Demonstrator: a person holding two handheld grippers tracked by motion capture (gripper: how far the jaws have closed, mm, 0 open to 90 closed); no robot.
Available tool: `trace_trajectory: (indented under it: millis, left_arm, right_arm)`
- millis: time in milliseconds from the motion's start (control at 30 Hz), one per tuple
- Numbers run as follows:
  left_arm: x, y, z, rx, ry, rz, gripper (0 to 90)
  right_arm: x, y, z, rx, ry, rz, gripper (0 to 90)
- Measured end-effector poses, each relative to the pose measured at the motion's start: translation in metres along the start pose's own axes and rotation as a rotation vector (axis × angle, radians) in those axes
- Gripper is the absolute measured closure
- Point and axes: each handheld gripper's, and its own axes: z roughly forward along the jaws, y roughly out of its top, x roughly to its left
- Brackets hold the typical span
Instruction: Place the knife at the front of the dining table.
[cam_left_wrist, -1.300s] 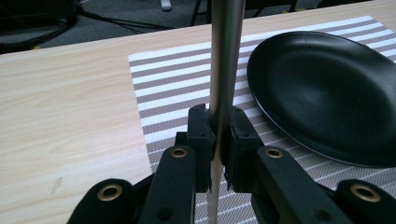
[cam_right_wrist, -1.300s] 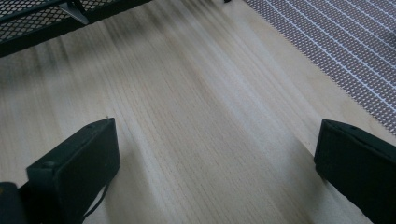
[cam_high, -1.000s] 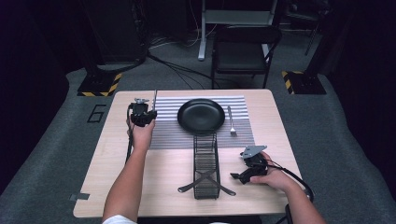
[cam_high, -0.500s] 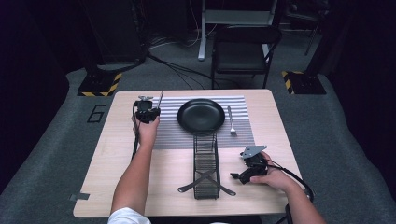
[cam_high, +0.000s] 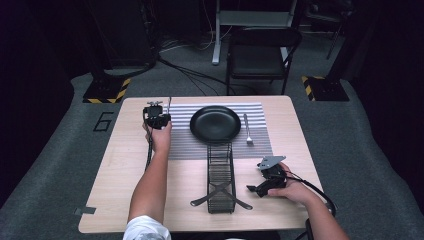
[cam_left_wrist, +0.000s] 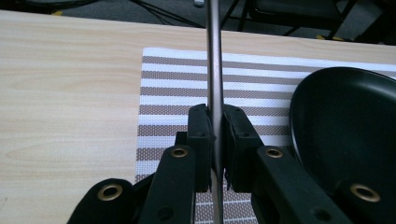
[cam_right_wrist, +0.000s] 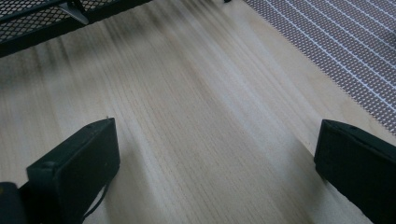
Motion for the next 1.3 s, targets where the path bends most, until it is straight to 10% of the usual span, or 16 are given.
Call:
trace_trajectory:
  millis: [367,1300]
  left_arm:
    - [-0.007,-0.011,0.021,0.039,0.032,0.050,82.2]
    - [0.006,-0.025,0.051,0.104,0.067,-0.002,82.0]
  right_arm:
    - [0.000,0.000,0.000,-0.001,0.002,-0.005,0.0]
    - [0.000,0.000,0.000,-0.001,0.001,-0.004,0.0]
